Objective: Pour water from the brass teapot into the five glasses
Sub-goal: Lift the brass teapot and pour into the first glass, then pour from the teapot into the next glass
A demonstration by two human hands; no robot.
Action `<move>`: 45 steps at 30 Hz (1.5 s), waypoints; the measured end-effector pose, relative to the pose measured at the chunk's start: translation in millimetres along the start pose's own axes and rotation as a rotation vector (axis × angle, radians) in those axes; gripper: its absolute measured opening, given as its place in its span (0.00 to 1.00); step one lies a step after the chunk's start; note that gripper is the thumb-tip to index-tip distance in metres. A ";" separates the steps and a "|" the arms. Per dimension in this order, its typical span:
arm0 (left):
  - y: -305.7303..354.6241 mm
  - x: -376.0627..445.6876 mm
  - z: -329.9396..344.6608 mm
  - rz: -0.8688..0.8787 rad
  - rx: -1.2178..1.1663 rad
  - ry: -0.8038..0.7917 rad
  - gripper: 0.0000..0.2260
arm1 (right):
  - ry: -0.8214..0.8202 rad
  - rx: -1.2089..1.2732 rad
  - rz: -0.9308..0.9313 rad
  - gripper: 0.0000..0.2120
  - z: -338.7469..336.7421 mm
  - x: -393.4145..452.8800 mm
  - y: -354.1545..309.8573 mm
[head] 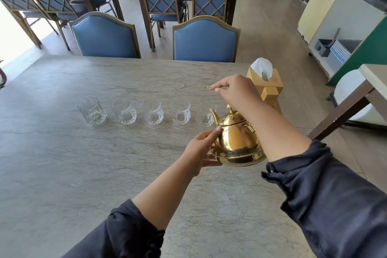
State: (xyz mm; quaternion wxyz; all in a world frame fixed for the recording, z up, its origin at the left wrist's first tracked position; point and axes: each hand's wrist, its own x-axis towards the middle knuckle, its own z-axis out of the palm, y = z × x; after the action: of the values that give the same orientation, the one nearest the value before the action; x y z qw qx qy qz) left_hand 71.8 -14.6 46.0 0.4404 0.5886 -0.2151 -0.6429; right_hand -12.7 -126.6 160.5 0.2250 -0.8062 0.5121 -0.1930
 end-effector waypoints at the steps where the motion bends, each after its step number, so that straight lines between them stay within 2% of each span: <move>1: 0.0 -0.2 -0.2 0.001 0.000 0.001 0.19 | -0.001 -0.001 -0.002 0.10 0.1 0.2 -0.5; 5: -0.3 -1.2 -0.4 0.002 0.002 0.008 0.23 | -0.011 -0.016 -0.003 0.11 0.6 0.2 -1.8; 11: 2.1 -3.2 0.2 0.006 0.003 -0.001 0.20 | -0.018 -0.035 0.003 0.11 -0.6 2.4 -2.7; 18: 4.3 -4.3 1.3 0.019 0.011 -0.016 0.24 | -0.026 -0.031 -0.007 0.11 -3.8 4.0 -3.8; 26: 4.4 -4.9 2.5 0.013 0.015 -0.019 0.19 | -0.030 -0.038 -0.023 0.11 -4.2 3.7 -3.7; 31: 0.9 -6.8 3.5 0.010 0.028 0.002 0.25 | -0.034 -0.035 -0.023 0.11 -2.4 1.4 -1.4; 35: -3.1 -9.2 4.9 0.025 0.044 0.007 0.23 | -0.023 -0.014 -0.032 0.11 -0.5 -6.2 2.5; 45: -3.6 -7.2 -9.4 0.042 0.099 0.034 0.32 | 0.137 0.127 -0.043 0.10 17.2 -34.0 19.7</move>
State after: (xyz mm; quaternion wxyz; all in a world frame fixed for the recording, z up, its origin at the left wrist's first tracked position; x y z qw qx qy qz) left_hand 79.1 -4.6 45.3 0.4277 0.6159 -0.2512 -0.6120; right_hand -31.6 -100.1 132.6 0.2360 -0.7860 0.4955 -0.2845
